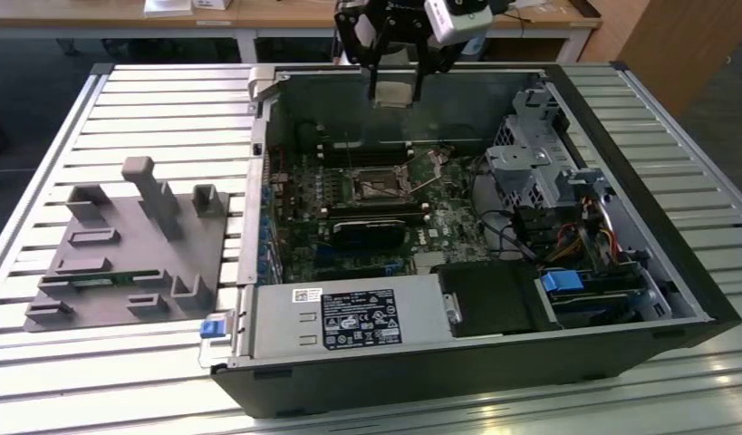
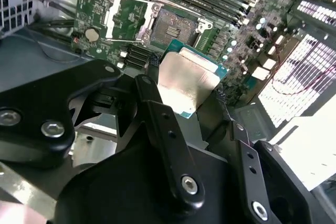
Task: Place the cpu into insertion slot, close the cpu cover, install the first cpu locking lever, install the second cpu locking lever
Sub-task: 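Place the cpu into insertion slot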
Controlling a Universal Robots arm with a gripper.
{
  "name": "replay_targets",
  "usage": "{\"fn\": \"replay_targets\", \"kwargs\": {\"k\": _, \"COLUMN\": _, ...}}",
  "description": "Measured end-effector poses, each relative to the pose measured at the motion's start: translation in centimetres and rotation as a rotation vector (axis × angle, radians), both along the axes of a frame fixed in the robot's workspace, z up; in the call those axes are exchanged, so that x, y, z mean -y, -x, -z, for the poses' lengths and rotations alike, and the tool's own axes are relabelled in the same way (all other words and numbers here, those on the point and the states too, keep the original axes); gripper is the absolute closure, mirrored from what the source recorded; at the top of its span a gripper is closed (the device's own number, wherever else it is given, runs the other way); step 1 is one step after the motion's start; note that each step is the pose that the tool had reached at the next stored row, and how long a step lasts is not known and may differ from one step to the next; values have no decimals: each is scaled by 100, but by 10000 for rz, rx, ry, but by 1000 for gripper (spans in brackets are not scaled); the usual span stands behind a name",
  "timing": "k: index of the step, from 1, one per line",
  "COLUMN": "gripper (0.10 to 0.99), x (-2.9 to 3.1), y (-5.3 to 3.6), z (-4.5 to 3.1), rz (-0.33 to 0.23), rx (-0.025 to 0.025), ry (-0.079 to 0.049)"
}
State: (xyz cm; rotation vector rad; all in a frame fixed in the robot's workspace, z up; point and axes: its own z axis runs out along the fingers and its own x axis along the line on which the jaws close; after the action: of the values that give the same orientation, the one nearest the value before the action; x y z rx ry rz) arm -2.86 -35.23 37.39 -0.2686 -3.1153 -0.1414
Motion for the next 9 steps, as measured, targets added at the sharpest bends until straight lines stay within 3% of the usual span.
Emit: {"fn": "replay_targets", "kwargs": {"k": 9, "gripper": 549, "x": 0, "y": 0, "z": 2, "rz": 788, "rx": 0, "ry": 1}}
